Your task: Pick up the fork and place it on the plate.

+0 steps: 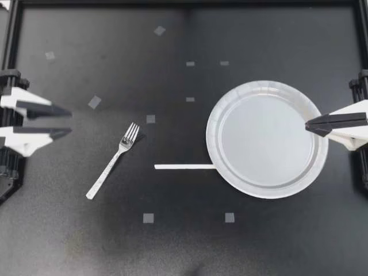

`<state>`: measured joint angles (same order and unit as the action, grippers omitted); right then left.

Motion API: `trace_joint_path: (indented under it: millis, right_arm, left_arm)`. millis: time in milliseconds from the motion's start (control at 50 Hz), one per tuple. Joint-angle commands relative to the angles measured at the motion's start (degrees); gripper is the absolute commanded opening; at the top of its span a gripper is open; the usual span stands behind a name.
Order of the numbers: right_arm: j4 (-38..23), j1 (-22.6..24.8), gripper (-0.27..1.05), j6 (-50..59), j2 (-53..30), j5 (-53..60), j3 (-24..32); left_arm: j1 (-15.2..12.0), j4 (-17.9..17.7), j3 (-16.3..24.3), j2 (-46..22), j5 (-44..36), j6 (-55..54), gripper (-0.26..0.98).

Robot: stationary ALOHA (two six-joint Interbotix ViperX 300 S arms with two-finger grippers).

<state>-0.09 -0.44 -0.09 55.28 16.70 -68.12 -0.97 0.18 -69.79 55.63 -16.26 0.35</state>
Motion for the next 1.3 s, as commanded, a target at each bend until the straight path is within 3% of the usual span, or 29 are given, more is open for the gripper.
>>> trace_joint_path:
  millis: [0,60,160,300,480,600,700,760,960,1020,1160,1280]
  right_arm:
    - [0.0,0.4,-0.13,-0.2,0.1,0.4,0.6]
    - [0.0,0.4,-0.15,-0.1,1.1,0.4,-0.9]
    - [0.1,0.4,-0.15,0.7,4.3,0.7,-3.1]
    - [0.4,0.4,-0.15,3.3,8.7,0.4,-4.3]
    - [0.4,0.4,-0.14,7.8,6.6,-4.4,-3.6]
    - [0.9,0.4,-0.11,11.1,2.1,-13.3,-1.7]
    - [0.9,0.4,-0.01,14.0,0.4,-22.0,0.4]
    - [0.8,0.4,0.12,15.3,0.9,-26.0,1.3]
    - [0.8,0.4,0.56,16.3,4.1,-29.4,1.5]
    - [0.8,0.4,0.55,16.3,4.7,-29.4,1.4]
    - [0.8,0.3,0.53,16.6,4.1,-29.1,1.1]
    - [0.8,0.4,0.53,16.8,3.3,-27.2,0.3]
  left_arm:
    - [0.0,-0.1,-1.6,1.1,-0.8,-0.7,0.07]
    - [0.0,-0.3,-3.3,2.9,-1.1,-1.6,0.0]
    - [0.0,-0.4,-4.5,6.5,-1.5,-4.0,-0.02]
    - [0.0,-0.5,-2.3,10.1,1.5,-8.6,-0.02]
    - [0.0,-0.5,6.1,6.5,20.1,-14.9,-0.02]
    - [0.0,-0.5,11.3,1.1,33.4,-17.8,-0.02]
    - [0.0,-0.5,12.5,-2.0,39.9,-20.0,-0.01]
    - [0.0,-0.6,12.1,-3.3,42.5,-21.9,0.02]
    - [0.0,-0.9,7.6,-9.8,45.4,-30.9,0.23]
    - [0.0,-1.1,6.9,-12.2,44.9,-31.7,0.37]
    - [0.0,-0.9,7.5,-16.9,43.4,-30.6,0.84]
    - [0.0,-0.7,8.3,-22.3,41.6,-30.4,0.76]
